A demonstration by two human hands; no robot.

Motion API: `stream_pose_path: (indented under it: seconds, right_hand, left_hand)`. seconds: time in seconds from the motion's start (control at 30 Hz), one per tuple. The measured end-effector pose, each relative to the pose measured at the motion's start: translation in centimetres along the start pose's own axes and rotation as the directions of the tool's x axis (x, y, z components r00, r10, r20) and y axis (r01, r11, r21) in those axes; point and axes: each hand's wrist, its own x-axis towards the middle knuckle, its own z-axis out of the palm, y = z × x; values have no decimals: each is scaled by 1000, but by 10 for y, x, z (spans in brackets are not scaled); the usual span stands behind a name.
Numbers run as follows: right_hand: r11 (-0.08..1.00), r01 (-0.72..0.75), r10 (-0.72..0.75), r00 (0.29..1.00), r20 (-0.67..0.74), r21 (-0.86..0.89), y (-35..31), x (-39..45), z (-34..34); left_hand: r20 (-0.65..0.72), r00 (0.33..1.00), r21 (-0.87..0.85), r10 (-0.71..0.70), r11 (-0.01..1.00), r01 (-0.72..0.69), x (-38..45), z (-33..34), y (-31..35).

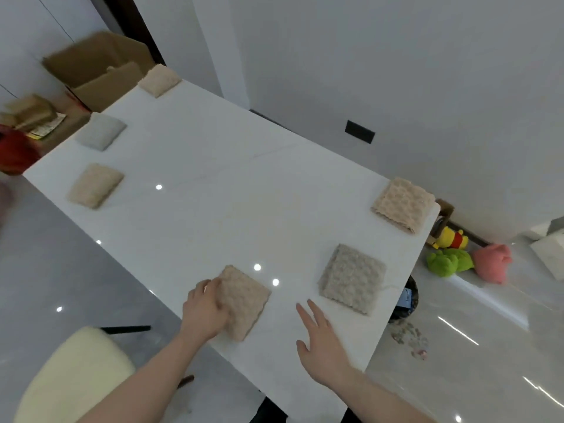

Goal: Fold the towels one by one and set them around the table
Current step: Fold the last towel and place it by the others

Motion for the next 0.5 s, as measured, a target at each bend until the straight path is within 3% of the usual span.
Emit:
stream_pose_path:
  seconds: [0.27,0.37,0.5]
  right_hand:
    - [999,7,-3,996,84,-52,-49,-12,39]
    - [999,-20,22,998,59,-39,-52,-13,43]
    - [998,-58,58,998,21,-9,-48,-19,48]
  left_hand:
    - [37,999,-193,21,981,-14,14,-12,-12]
    - [-123,990,-325,64,940,-101,4,-13,-8]
    - [-254,940,-301,225,906,-299,-14,-5,-8]
